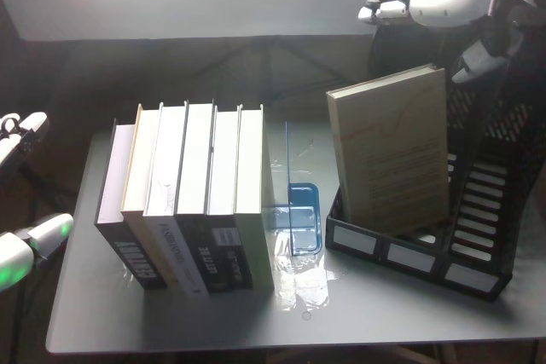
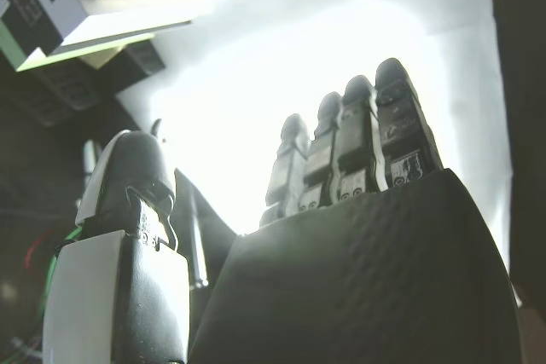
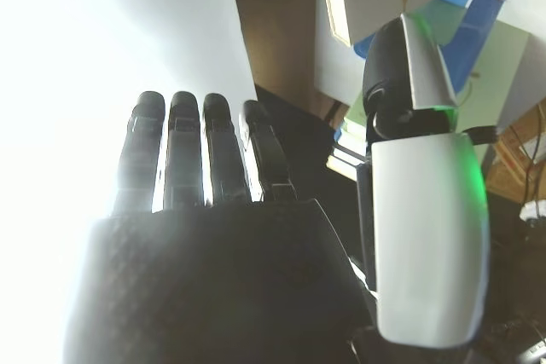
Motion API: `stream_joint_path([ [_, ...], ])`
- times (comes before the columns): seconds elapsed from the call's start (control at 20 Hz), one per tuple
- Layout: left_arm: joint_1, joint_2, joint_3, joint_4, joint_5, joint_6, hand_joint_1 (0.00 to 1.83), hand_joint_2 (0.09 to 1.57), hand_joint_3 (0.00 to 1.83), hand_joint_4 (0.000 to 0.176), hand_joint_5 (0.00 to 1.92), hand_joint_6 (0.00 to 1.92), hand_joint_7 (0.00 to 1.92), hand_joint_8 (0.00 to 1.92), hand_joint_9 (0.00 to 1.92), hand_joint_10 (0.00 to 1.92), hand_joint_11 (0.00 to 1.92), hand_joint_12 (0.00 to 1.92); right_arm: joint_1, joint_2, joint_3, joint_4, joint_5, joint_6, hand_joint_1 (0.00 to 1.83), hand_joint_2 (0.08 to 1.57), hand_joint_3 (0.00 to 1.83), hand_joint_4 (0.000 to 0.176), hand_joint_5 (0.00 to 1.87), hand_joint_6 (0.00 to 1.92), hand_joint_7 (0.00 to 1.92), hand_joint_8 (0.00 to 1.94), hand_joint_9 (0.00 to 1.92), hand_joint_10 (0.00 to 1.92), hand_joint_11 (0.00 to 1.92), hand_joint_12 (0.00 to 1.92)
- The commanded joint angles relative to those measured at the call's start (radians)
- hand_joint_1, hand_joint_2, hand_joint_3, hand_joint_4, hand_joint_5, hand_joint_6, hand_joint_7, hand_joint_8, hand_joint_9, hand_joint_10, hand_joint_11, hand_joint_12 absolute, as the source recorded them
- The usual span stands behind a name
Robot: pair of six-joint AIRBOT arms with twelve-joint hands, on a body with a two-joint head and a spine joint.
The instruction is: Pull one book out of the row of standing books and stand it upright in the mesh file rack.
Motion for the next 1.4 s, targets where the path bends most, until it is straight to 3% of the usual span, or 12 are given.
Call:
stream_joint_path([
  [0.0,-0.008,0.000,0.000,0.000,-0.122,-0.006,0.43,1.27,0.00,0.086,0.00,0.00,0.00,0.00,0.00,0.00,0.00,0.00,0.009,0.023,-0.015,-0.002,-0.135,-0.002,0.72,1.07,0.01,0.010,0.00,0.00,0.00,0.00,0.00,0.00,0.00,0.00],
  [0.2,-0.008,0.003,-0.003,-0.002,-0.126,-0.008,0.45,1.27,0.00,0.086,0.00,0.00,0.00,0.00,0.00,0.00,0.00,0.00,0.002,0.103,-0.117,0.072,-0.202,-0.001,0.54,1.12,0.03,0.053,0.00,0.00,0.00,0.00,0.00,0.00,0.00,0.00],
  [0.25,-0.008,0.003,-0.005,-0.004,-0.128,-0.008,0.45,1.27,0.00,0.082,0.00,0.00,0.00,0.00,0.00,0.00,0.00,0.00,-0.006,0.117,-0.144,0.074,-0.224,-0.001,0.48,1.13,0.02,0.120,0.00,0.00,0.00,0.00,0.00,0.00,0.00,0.00],
  [0.4,-0.008,0.004,-0.009,-0.010,-0.127,-0.008,0.44,1.27,0.00,0.088,0.00,0.00,0.00,0.00,0.00,0.00,0.00,0.00,-0.029,0.126,-0.172,0.025,-0.262,0.096,0.52,1.13,0.01,0.082,0.00,0.00,0.00,0.00,0.00,0.00,0.07,0.03],
  [0.45,-0.008,0.007,-0.013,-0.013,-0.129,-0.008,0.44,1.27,0.00,0.088,0.00,0.00,0.00,0.00,0.00,0.00,0.00,0.00,-0.048,0.126,-0.168,-0.044,-0.296,0.252,0.53,1.15,0.00,0.083,0.00,0.00,0.00,0.00,0.00,0.00,0.01,0.36],
  [0.55,-0.008,0.013,-0.018,-0.016,-0.131,-0.008,0.44,1.27,0.00,0.099,0.00,0.00,0.00,0.00,0.00,0.00,0.00,0.00,-0.067,0.130,-0.169,-0.044,-0.327,0.341,0.67,1.15,0.00,0.111,0.00,0.00,0.00,0.00,0.00,0.00,0.00,0.05],
  [0.7,-0.007,0.018,-0.024,-0.021,-0.130,-0.004,0.43,1.27,0.00,0.141,0.00,0.00,0.00,0.00,0.00,0.00,0.00,0.00,-0.072,0.172,-0.217,-0.044,-0.356,0.399,0.53,1.13,0.00,0.089,0.00,0.00,0.00,0.00,0.00,0.00,0.03,0.02],
  [0.75,-0.007,0.018,-0.027,-0.025,-0.131,-0.004,0.43,1.27,0.00,0.133,0.00,0.00,0.00,0.00,0.00,0.00,0.00,0.00,-0.075,0.180,-0.228,-0.044,-0.367,0.417,0.50,1.09,0.00,0.101,0.00,0.00,0.00,0.00,0.00,0.00,0.01,0.44],
  [0.8,-0.006,0.019,-0.029,-0.029,-0.131,-0.004,0.43,1.27,0.00,0.133,0.00,0.00,0.00,0.00,0.00,0.00,0.00,0.00,-0.076,0.179,-0.231,-0.044,-0.372,0.419,0.50,1.09,0.00,0.101,0.00,0.00,0.00,0.00,0.00,0.00,0.01,0.44],
  [0.85,-0.002,0.019,-0.031,-0.033,-0.132,-0.004,0.43,1.26,0.00,0.082,0.00,0.00,0.00,0.00,0.00,0.00,0.00,0.00,-0.079,0.169,-0.221,-0.044,-0.379,0.449,0.60,1.21,0.01,0.103,0.00,0.00,0.00,0.00,0.00,0.00,0.00,0.43],
  [0.9,-0.001,0.019,-0.033,-0.036,-0.132,-0.004,0.43,1.27,0.00,0.077,0.00,0.00,0.00,0.00,0.00,0.00,0.00,0.00,-0.085,0.162,-0.209,-0.044,-0.386,0.494,0.60,1.24,0.00,0.074,0.00,0.00,0.00,0.00,0.00,0.00,0.00,0.19],
  [1.35,0.000,0.025,-0.043,-0.049,-0.146,-0.004,0.39,1.29,0.01,0.082,0.00,0.00,0.00,0.00,0.00,0.00,0.00,0.00,-0.291,0.179,-0.134,-0.044,-0.783,1.121,0.56,1.20,0.00,0.000,0.00,0.00,0.00,0.00,0.00,0.00,0.00,0.00],
])
